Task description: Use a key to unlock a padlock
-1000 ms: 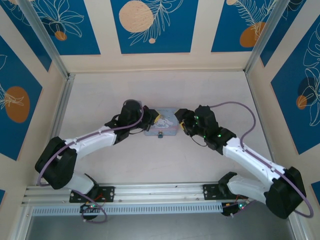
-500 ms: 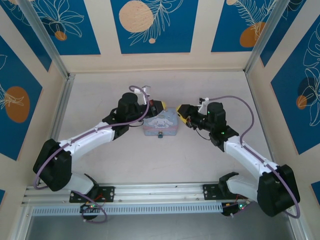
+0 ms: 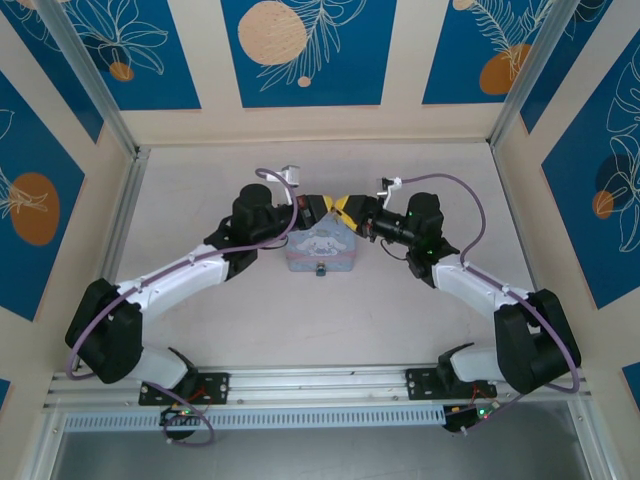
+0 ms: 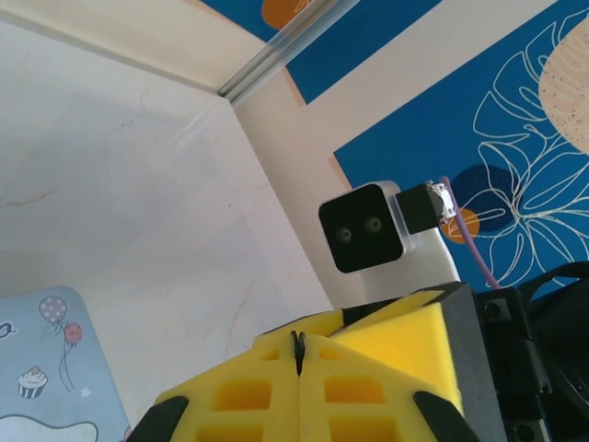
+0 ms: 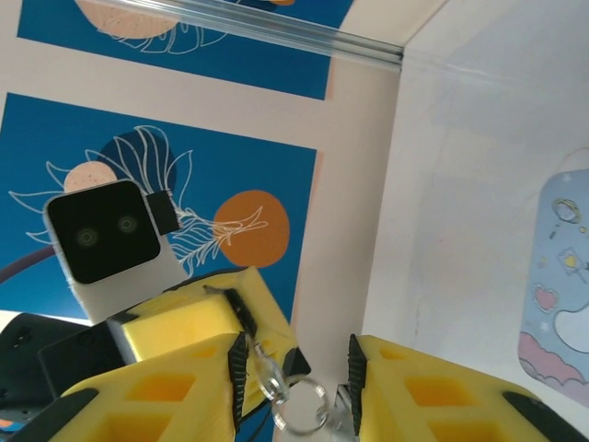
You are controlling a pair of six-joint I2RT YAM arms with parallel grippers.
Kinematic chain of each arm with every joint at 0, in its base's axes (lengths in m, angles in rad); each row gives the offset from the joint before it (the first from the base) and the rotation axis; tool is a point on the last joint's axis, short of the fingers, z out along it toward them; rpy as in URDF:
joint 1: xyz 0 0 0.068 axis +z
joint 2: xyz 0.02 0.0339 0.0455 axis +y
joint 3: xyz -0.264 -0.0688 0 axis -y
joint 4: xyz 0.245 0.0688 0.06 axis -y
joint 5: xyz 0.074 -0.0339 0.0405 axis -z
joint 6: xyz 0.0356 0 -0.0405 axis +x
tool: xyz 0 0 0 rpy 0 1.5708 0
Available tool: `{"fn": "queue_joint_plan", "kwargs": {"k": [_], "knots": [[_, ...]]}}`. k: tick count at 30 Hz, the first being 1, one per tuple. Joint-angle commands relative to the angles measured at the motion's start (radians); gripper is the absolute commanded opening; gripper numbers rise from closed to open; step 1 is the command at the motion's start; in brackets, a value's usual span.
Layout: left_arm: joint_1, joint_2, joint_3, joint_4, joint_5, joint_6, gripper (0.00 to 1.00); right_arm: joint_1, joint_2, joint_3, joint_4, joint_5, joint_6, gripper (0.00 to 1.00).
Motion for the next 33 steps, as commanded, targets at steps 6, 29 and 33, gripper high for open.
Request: {"fn": "queue_joint_plan", "kwargs": {"k": [6, 29, 33], "knots": [[0.006, 0.0, -0.035, 0.13, -0.037, -0.089, 0.0, 0.021, -0.006, 0.001, 0.055, 0.003, 0.018, 0.35], [0.006, 0.03, -0.059, 0.18, -0.051, -0.151, 0.0, 0.04, 0.037, 0.03, 0.054, 0.009, 0.024, 0.14], [0.005, 0.033, -0.058, 0.172, -0.05, -0.16, 0.0, 0.036, 0.035, 0.031, 0.039, 0.007, 0.021, 0.0]]}}
